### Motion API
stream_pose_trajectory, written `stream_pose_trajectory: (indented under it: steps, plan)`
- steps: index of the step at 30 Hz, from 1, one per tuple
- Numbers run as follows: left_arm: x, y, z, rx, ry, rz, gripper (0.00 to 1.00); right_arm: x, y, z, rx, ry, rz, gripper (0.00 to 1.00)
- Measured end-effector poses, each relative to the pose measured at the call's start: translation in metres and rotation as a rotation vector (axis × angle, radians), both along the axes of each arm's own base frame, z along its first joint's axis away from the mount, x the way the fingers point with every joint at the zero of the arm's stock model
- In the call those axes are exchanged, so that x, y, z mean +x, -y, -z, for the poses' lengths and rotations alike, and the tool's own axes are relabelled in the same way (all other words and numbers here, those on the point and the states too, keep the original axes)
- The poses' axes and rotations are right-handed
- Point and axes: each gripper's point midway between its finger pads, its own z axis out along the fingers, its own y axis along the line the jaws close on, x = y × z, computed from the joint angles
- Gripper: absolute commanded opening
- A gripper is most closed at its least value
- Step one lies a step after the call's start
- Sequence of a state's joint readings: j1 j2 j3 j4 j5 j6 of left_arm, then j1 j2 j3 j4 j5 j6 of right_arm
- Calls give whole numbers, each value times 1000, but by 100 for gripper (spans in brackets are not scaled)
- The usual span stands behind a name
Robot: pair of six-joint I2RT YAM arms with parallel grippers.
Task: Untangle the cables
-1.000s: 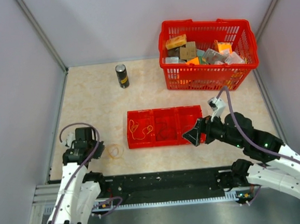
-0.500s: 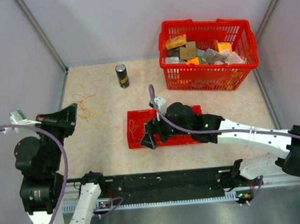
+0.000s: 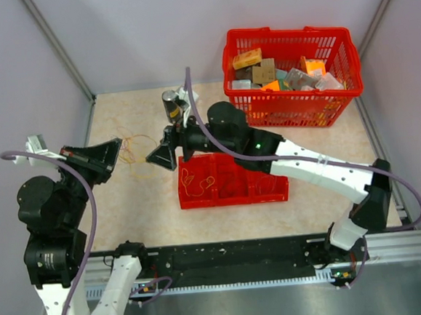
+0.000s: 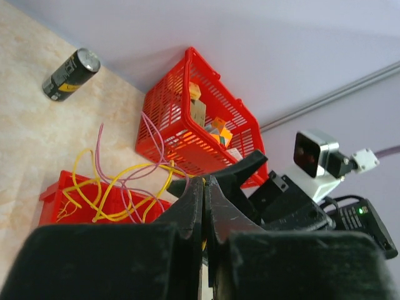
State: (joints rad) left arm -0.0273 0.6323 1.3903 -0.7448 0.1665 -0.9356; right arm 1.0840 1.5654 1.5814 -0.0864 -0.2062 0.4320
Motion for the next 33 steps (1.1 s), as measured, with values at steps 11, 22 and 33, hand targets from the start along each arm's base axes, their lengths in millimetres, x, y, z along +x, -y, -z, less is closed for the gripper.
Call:
stream_pose_trajectory:
  steps: [11, 22, 33]
  plan:
    - [-13, 7, 10, 10, -18, 47, 0, 37, -35, 51, -72, -72, 106, 0]
    - [-63, -17, -75, 123, 215, -85, 0, 60, -72, 158, -116, -274, 190, 0]
    - [-77, -55, -93, 272, 190, -283, 0, 45, -128, 201, -124, -364, 80, 0]
